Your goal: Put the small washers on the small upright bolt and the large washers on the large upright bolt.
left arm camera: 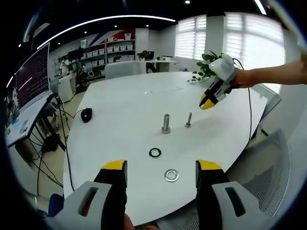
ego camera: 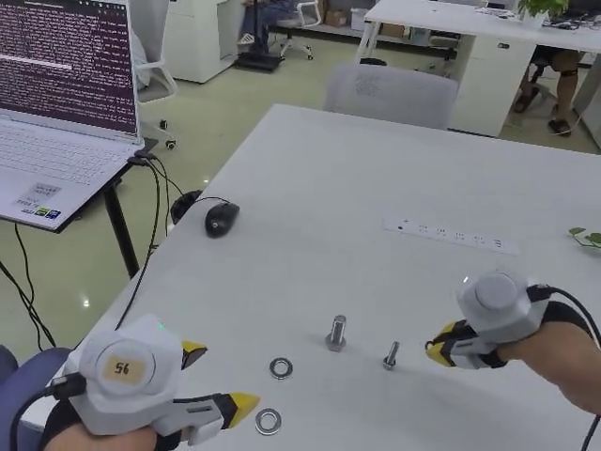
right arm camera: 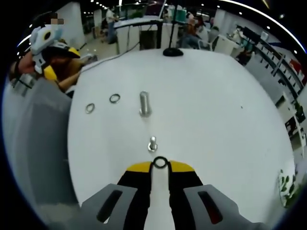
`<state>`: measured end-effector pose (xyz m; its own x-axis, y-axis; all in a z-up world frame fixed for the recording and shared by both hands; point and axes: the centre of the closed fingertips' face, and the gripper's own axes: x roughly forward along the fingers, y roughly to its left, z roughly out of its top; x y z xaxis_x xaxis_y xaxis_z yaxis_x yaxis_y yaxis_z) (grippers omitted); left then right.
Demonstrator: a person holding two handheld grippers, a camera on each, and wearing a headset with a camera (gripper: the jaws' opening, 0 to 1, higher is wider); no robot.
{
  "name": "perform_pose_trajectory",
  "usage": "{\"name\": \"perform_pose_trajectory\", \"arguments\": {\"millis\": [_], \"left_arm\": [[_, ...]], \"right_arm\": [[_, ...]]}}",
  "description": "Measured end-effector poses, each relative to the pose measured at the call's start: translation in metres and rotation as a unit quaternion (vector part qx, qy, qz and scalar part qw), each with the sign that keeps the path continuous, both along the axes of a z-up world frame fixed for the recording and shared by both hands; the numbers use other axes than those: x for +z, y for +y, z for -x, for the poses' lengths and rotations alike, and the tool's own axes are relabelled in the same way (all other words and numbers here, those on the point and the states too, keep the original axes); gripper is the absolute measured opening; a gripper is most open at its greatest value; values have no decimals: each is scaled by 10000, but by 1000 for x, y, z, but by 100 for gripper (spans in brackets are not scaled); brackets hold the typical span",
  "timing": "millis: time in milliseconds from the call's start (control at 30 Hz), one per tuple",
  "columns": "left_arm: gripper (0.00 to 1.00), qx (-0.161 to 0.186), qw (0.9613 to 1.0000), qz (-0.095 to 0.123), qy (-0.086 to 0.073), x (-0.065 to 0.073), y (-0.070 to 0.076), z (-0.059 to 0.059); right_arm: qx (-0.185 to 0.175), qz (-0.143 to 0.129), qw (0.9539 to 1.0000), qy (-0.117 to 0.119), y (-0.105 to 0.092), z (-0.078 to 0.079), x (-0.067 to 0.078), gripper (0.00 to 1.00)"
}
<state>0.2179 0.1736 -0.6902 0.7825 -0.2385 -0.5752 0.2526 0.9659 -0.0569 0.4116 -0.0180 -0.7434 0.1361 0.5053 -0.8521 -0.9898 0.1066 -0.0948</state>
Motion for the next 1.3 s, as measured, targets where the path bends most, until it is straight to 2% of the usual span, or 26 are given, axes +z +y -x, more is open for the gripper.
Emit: {"name": "perform_pose_trajectory", "arguments": {"millis": [133, 233, 300, 467, 767, 1300], "left_arm": [[57, -4, 10000, -5, 11, 0, -1, 1], [57, 10, 10000, 2, 11, -1, -1, 1], [57, 20, 10000, 1, 9, -1, 0, 1], [57, 87, 10000, 10, 2, 0, 4, 4], [57, 167, 9999, 6, 9, -1, 9, 8], [57, 194, 9998, 4, -17, 1, 11, 6]], "right_arm": [[437, 179, 9989, -51, 15, 2, 1, 13], [807, 435, 9957, -167, 21, 1, -1, 13], [910, 439, 9948, -142, 28, 3, 0, 13], [1194, 668, 9905, -147, 34, 3, -5, 13], [1385, 922, 9860, -118, 36, 5, -17, 13], [1433, 1057, 9840, -115, 33, 6, -22, 13]]}}
